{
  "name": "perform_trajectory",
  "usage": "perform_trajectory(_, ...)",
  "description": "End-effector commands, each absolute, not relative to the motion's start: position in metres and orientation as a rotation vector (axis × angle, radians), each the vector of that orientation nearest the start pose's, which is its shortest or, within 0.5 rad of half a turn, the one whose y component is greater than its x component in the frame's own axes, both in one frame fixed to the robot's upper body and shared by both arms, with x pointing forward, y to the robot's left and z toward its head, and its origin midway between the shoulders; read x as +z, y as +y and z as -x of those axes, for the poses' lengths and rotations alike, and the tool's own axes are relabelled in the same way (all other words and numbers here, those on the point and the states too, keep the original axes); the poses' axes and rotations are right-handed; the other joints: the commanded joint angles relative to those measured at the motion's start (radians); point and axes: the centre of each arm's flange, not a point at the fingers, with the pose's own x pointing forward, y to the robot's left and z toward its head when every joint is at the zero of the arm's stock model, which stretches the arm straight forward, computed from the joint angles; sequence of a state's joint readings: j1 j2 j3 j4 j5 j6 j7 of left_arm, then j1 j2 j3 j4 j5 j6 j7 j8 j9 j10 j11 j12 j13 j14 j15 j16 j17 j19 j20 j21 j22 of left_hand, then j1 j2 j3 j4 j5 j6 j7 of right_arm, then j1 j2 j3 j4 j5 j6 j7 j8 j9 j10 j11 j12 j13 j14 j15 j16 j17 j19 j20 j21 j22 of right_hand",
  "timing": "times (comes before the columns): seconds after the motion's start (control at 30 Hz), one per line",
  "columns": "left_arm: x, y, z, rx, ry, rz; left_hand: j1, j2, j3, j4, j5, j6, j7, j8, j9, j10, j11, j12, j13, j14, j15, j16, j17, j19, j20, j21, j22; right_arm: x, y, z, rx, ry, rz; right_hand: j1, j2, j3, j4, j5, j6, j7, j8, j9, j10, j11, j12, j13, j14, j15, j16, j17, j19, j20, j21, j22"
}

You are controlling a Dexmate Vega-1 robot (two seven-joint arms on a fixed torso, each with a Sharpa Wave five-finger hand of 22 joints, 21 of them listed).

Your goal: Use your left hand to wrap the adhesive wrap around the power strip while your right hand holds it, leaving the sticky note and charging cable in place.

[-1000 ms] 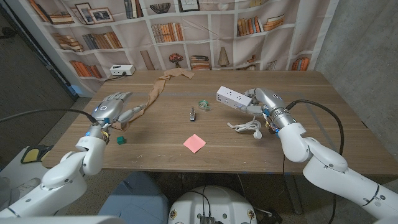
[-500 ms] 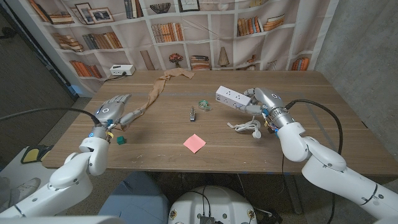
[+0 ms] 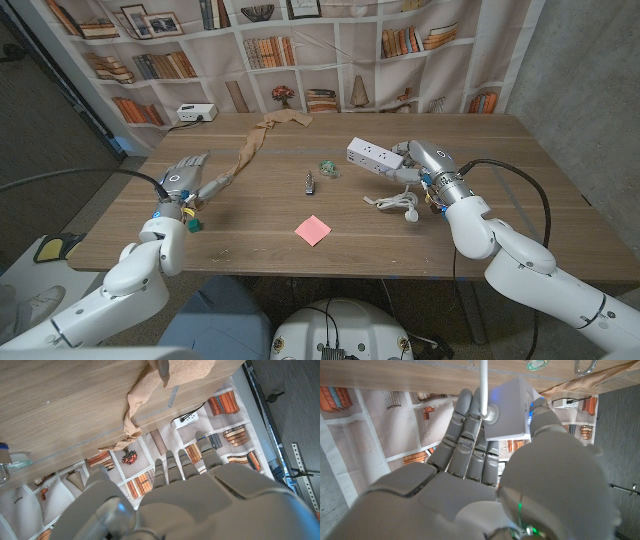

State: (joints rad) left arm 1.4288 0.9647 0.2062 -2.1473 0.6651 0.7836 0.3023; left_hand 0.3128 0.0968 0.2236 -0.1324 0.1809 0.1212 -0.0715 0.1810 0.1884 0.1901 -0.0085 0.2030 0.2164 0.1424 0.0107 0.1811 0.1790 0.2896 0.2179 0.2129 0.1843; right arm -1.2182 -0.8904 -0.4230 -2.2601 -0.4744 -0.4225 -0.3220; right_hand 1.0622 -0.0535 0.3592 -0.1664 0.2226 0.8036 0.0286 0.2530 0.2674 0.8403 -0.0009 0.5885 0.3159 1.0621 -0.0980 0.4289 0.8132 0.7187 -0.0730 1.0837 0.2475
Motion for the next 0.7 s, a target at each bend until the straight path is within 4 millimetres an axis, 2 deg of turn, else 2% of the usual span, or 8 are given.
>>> perform_trajectory(0.03,-0.0557,0.3572,-0.4887,0.671,-0.278,-1.393,-0.007,-0.01,-0.004,0.007,-0.001,-0.006,-0.004,0.003,0.004,-0.003,0.003,0.003,0.004,0.013,-0.007,0.009,0.007,0.023,-0.006,0.007,0.005,-0.0201,-0.2103,-0.4741,-0.177,-0.749,1.157,0.155,0.161,0.031,0.005,0.01,0.077,-0.067,0.007,0.004,0.116,-0.112,0.038,0.088,0.086,-0.134,-0.005,0.004,-0.007,-0.049,0.009,-0.001)
perform_trajectory(0.07,-0.0558,0.3568,-0.4889,0.678,-0.28,-1.386,-0.014,-0.012,-0.006,0.01,-0.001,-0.006,-0.002,0.007,0.004,-0.004,0.002,0.006,0.004,0.031,-0.011,0.016,0.009,0.064,-0.009,0.025,0.011,-0.0202,-0.2105,-0.4743,-0.176,-0.749,1.157,0.155,0.161,0.031,0.005,0.01,0.077,-0.067,0.007,0.004,0.116,-0.112,0.038,0.088,0.087,-0.134,-0.005,0.005,-0.007,-0.049,0.01,-0.002)
perform_trajectory(0.17,-0.0551,0.3549,-0.4898,0.695,-0.281,-1.38,-0.017,-0.017,-0.008,0.009,-0.002,0.005,0.006,0.013,0.004,0.007,0.004,0.012,0.005,0.044,-0.011,0.02,0.01,0.084,-0.005,0.034,0.014,-0.0206,-0.2112,-0.475,-0.177,-0.746,1.156,0.155,0.16,0.031,0.005,0.01,0.078,-0.067,0.007,0.004,0.117,-0.112,0.038,0.087,0.087,-0.134,-0.006,0.006,-0.008,-0.05,0.013,-0.004)
perform_trajectory(0.6,-0.0546,0.3522,-0.4889,0.74,-0.263,-1.387,-0.018,-0.023,-0.009,0.006,-0.001,0.0,0.019,0.012,0.003,0.01,0.008,0.016,0.005,0.049,-0.005,0.02,0.01,0.099,-0.006,0.039,0.016,-0.0228,-0.2123,-0.477,-0.168,-0.74,1.158,0.153,0.16,0.034,0.005,0.009,0.076,-0.067,0.005,0.005,0.117,-0.112,0.037,0.088,0.089,-0.135,-0.013,0.012,-0.014,-0.05,0.027,-0.012)
perform_trajectory(0.7,-0.0543,0.3527,-0.4883,0.746,-0.259,-1.407,-0.014,-0.027,-0.007,0.002,0.0,-0.007,0.024,0.011,0.003,0.01,0.007,0.017,0.005,0.044,-0.002,0.016,0.01,0.058,-0.009,0.021,0.015,-0.0228,-0.2117,-0.4773,-0.169,-0.739,1.158,0.153,0.16,0.034,0.005,0.009,0.077,-0.066,0.005,0.005,0.117,-0.111,0.036,0.087,0.089,-0.134,-0.014,0.014,-0.015,-0.05,0.03,-0.015)
